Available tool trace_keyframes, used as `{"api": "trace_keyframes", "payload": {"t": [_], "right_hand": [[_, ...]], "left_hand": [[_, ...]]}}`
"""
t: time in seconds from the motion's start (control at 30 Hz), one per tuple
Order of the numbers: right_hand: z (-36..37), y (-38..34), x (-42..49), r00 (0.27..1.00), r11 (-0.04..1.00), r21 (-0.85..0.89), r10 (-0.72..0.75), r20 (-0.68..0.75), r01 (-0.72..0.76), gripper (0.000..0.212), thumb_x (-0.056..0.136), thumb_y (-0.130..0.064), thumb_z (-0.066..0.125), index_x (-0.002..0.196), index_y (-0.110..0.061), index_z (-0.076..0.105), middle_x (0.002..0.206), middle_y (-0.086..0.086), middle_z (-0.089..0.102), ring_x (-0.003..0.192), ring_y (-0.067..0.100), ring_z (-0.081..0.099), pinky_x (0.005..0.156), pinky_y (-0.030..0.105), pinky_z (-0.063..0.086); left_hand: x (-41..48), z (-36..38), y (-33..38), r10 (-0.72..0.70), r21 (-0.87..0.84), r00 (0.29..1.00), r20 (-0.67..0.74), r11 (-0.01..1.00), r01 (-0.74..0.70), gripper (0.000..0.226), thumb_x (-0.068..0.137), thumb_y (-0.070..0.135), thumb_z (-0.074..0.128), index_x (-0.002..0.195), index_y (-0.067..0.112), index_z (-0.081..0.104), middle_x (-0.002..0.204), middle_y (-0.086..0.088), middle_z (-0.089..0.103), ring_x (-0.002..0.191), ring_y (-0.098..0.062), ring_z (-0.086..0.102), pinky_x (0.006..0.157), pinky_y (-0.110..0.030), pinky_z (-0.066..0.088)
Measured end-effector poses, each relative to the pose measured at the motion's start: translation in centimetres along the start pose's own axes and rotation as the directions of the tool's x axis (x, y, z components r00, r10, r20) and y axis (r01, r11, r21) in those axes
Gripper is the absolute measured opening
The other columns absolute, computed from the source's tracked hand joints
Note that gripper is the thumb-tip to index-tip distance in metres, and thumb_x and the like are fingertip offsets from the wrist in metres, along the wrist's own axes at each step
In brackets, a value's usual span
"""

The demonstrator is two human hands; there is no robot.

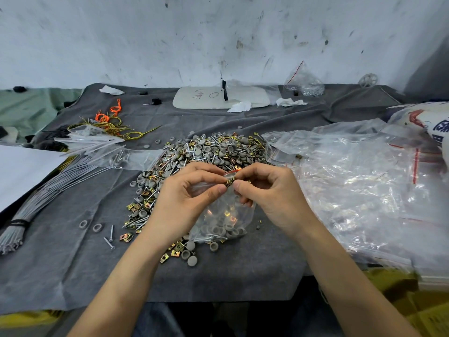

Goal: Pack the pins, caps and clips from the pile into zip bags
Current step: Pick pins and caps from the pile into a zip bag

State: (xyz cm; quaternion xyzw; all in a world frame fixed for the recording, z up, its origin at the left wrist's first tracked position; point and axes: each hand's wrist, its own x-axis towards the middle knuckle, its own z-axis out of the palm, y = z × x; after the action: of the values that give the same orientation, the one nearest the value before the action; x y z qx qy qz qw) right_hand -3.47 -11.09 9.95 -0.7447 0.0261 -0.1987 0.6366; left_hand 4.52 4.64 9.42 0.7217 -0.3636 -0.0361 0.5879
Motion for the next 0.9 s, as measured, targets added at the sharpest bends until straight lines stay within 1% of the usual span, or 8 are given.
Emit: {"api": "trace_keyframes", "payload": {"t": [0.17,0.33,0.4,0.47,0.57,0.67,0.8,0.9], "right_hand": [[0.2,0.2,-0.1,0.997,0.995,-0.094,-0.042,-0.071,0.035,0.025,0.082,-0.003,0.069,0.072,-0.026,0.066,0.061,-0.004,0.064,0.057,0.013,0.060,0.058,0.035,0.053],[0.7,0.2,-0.2,0.996,1.000,-0.030,-0.007,-0.087,0.004,0.020,0.083,-0.002,0.069,0.075,-0.021,0.069,0.065,0.001,0.069,0.056,0.009,0.063,0.056,0.019,0.051],[1.0,0.4,-0.2,0.995,1.000,-0.024,0.012,-0.104,-0.015,0.016,0.085,-0.003,0.068,0.080,-0.018,0.071,0.068,0.001,0.070,0.057,0.009,0.064,0.057,0.020,0.051],[1.2,0.4,-0.3,0.995,0.999,-0.036,0.021,-0.095,-0.025,0.015,0.088,-0.004,0.065,0.087,-0.018,0.071,0.072,0.001,0.071,0.058,0.009,0.064,0.059,0.022,0.052],[1.0,0.3,-0.4,0.997,0.999,0.004,0.032,-0.070,-0.032,0.028,0.093,0.001,0.053,0.090,-0.020,0.071,0.073,0.000,0.069,0.055,0.012,0.062,0.054,0.024,0.053],[0.9,0.5,-0.4,0.996,0.998,0.008,0.060,-0.061,-0.060,0.037,0.095,0.002,0.042,0.091,-0.022,0.070,0.059,-0.007,0.057,0.051,0.011,0.054,0.047,0.023,0.045],[0.6,0.2,-0.5,0.998,0.990,-0.125,-0.057,0.034,0.061,0.032,0.090,-0.008,0.053,0.100,-0.036,0.066,0.069,-0.021,0.056,0.059,0.010,0.050,0.053,0.024,0.042],[0.0,0.1,-0.2,0.985,0.945,-0.279,-0.157,0.072,0.171,0.026,0.086,-0.006,0.066,0.102,-0.027,0.069,0.088,-0.016,0.061,0.069,0.003,0.053,0.065,0.012,0.042]], "left_hand": [[0.0,0.1,0.2,-0.047,-0.054,0.998,-0.031,0.998,0.046,0.014,0.073,0.025,0.068,0.082,0.017,0.074,0.102,0.001,0.069,0.092,0.008,0.062,0.079,-0.008,0.046],[-0.1,0.3,0.1,-0.038,-0.026,0.998,-0.040,0.999,0.037,0.013,0.077,0.021,0.068,0.083,0.011,0.074,0.102,-0.001,0.068,0.092,0.007,0.062,0.079,-0.009,0.047],[-0.1,0.5,-0.1,-0.028,0.012,0.999,-0.039,1.000,0.029,0.003,0.082,0.010,0.071,0.083,0.010,0.074,0.102,-0.001,0.067,0.092,0.007,0.062,0.079,-0.008,0.046],[-0.1,0.5,-0.2,-0.017,0.069,0.999,-0.044,0.997,0.020,0.009,0.085,0.003,0.070,0.083,0.010,0.074,0.103,0.000,0.067,0.092,0.007,0.061,0.080,-0.008,0.046],[0.0,0.2,-0.2,-0.014,0.071,0.999,-0.042,0.997,0.017,0.009,0.086,0.003,0.069,0.083,0.011,0.073,0.103,0.000,0.068,0.092,0.007,0.061,0.081,-0.007,0.044],[0.1,0.1,-0.1,-0.020,0.031,0.999,-0.026,0.999,0.021,0.005,0.084,0.013,0.069,0.080,0.014,0.072,0.102,0.002,0.068,0.091,0.008,0.061,0.080,-0.007,0.044],[0.3,-0.1,0.2,-0.040,-0.023,0.998,0.046,0.999,0.041,0.011,0.079,0.029,0.064,0.079,0.022,0.073,0.101,0.010,0.068,0.095,0.005,0.063,0.082,-0.011,0.045],[0.5,-0.5,0.1,-0.070,-0.061,0.993,0.096,0.995,0.077,0.005,0.081,0.029,0.069,0.079,0.027,0.073,0.098,0.015,0.069,0.098,0.001,0.063,0.085,-0.016,0.047]]}}
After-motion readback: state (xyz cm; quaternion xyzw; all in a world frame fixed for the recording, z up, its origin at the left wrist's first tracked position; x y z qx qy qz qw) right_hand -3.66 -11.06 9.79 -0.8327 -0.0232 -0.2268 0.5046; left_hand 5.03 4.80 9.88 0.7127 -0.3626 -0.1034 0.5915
